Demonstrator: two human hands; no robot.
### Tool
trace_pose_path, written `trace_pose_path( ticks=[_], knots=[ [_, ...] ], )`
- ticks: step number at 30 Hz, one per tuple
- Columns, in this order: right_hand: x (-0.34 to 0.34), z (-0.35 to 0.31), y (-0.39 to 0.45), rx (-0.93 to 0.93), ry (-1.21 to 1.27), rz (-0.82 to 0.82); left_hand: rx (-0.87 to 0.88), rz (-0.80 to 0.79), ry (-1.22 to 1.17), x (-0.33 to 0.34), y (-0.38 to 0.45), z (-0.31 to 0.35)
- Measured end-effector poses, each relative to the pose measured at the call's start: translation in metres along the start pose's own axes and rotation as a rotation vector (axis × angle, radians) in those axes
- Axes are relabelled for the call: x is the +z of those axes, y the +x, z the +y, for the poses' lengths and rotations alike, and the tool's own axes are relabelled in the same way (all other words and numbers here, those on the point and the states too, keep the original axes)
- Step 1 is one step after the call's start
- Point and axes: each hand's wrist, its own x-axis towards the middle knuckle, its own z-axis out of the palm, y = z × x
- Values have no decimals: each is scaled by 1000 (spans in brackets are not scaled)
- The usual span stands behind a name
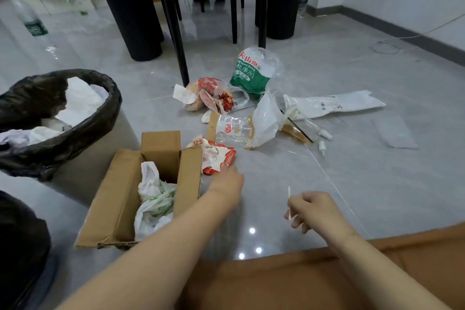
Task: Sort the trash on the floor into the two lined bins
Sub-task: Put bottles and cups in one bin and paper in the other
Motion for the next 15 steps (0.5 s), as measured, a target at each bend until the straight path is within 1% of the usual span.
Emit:
trace_pose_path(
  ticks=[2, 5, 9, 12, 15],
  knots=[
    [3, -10, 1, 7, 139, -24, -10, -27, 82, 1, 14, -11],
    [9, -25, 18, 27, 291, -48, 33, -70, 146, 0, 30, -21],
    [6, -29, 41, 134, 497, -27, 91, -111, 181, 12, 44, -23],
    [4, -24, 55, 187, 564, -17, 97, -84, 148, 20, 48, -21],
    [9, -20, 64, 200, 584, -38, 93, -50, 172, 23, 50, -17]
  ],
)
